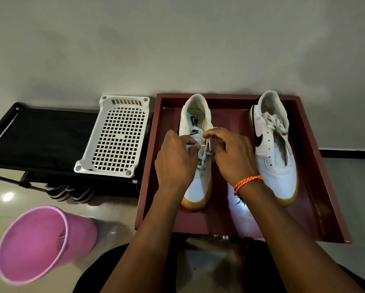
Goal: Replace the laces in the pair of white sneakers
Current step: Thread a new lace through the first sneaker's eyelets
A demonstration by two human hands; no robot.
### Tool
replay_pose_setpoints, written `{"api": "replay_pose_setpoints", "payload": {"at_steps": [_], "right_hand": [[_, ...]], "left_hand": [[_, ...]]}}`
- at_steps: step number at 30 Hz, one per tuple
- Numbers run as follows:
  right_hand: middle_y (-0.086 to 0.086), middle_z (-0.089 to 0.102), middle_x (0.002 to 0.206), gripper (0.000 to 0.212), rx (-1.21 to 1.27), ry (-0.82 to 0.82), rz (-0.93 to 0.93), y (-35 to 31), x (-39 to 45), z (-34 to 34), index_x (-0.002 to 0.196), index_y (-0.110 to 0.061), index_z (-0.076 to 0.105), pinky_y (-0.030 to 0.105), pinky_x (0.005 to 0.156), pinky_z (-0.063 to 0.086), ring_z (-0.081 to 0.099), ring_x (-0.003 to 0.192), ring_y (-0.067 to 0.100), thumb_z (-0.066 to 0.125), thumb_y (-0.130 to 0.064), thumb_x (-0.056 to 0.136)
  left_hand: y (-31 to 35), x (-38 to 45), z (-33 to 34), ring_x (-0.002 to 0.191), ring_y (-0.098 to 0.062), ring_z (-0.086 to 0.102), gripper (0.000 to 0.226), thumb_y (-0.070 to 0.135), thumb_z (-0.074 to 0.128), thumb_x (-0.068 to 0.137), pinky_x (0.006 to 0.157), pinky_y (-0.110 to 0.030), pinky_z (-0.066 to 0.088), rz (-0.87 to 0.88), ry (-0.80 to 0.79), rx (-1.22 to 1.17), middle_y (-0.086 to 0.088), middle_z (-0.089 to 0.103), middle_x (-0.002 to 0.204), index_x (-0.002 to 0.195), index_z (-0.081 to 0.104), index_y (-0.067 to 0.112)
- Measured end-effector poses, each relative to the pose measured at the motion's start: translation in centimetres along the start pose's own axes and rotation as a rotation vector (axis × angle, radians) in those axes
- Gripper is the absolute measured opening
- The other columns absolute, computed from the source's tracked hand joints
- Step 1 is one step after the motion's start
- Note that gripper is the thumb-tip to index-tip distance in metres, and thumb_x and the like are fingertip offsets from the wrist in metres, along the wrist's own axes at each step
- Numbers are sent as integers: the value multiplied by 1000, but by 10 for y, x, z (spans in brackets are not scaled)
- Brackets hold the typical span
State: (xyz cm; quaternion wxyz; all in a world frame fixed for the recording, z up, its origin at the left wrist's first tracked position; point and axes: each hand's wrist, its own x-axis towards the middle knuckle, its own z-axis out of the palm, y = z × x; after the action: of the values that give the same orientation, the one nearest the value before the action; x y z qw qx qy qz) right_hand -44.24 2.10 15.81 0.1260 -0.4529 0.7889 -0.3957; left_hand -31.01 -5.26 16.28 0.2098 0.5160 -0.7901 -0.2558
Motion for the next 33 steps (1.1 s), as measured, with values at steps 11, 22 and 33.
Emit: {"api": "replay_pose_setpoints", "payload": {"at_steps": [11, 22, 33], "right_hand": [[-9, 77, 112, 62, 39, -102, -14, 8, -1, 3, 134, -46, 67, 40, 79, 61, 71, 82, 12, 52, -3, 92], [-14, 75, 118, 60, 76, -146, -31, 7, -2, 2, 132, -43, 68, 43, 90, 61, 72, 102, 10, 49, -3, 92], [-12, 73, 94, 16, 28, -1, -28, 12, 0, 12, 103, -29, 74, 39, 78, 61, 69, 82, 5, 76, -24, 88]], "left_hand": [[-3, 2, 9, 82, -8, 59, 8, 39, 75, 98, 62, -28, 42, -59, 23, -100, 8, 57, 99, 99, 79, 32], [-7, 2, 12, 79, -6, 63, 10, 23, 76, 97, 64, -23, 42, -87, -49, -306, 8, 64, 89, 91, 82, 28], [-11, 10, 4, 69, -13, 72, 14, 35, 80, 84, 71, -48, 64, -90, -207, -407, 7, 77, 81, 93, 85, 25]]}}
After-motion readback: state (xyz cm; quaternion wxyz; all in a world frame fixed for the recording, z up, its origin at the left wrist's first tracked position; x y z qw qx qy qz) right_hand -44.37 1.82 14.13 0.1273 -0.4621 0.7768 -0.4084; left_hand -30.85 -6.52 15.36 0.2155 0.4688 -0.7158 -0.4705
